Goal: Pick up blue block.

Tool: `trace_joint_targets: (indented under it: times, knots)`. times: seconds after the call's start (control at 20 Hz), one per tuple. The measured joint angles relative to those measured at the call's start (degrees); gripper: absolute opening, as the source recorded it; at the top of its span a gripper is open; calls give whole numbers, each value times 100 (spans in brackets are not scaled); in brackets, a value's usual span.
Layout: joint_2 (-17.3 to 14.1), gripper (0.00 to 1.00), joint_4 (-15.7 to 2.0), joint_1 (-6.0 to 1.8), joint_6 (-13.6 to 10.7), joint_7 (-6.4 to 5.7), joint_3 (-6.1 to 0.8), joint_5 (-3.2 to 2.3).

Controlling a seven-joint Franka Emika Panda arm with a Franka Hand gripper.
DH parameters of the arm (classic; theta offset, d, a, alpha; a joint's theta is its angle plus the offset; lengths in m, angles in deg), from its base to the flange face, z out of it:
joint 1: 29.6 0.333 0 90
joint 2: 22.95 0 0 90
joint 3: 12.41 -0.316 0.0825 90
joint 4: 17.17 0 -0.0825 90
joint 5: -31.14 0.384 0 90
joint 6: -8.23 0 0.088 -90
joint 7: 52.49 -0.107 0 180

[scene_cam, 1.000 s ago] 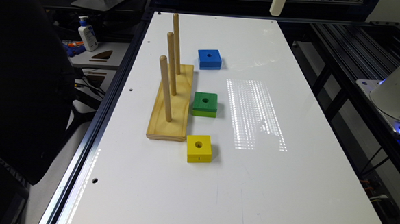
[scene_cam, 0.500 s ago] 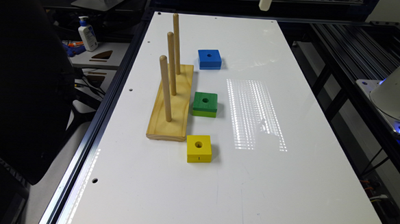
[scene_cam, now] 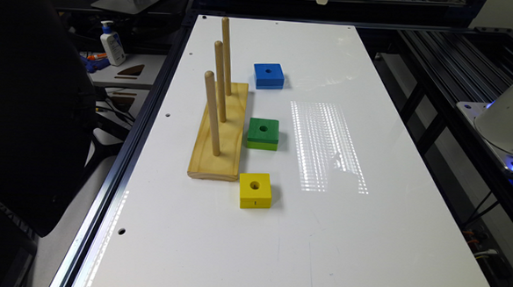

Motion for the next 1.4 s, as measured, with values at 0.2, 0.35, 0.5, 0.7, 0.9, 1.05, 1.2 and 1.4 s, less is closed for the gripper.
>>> trace_joint_targets:
  times: [0.2, 0.35, 0.5, 0.7, 0.9, 1.05, 1.2, 1.4]
  knots:
    - [-39, 100, -44, -105, 0, 84, 1, -14]
    - [-51, 100, -79, -307, 0, 289, 4, -18]
    - [-114, 100, -146, -478, 0, 468, 3, -18]
    - [-243, 100, -260, -513, 1, 506, 2, -18]
    - [-309, 100, -323, -513, 1, 506, 2, -18]
    - [-352, 100, -382, -516, 1, 506, 3, -19]
    - [-427, 100, -463, -545, 1, 520, 3, -21]
    - [-510, 100, -534, -568, 1, 533, 3, -23]
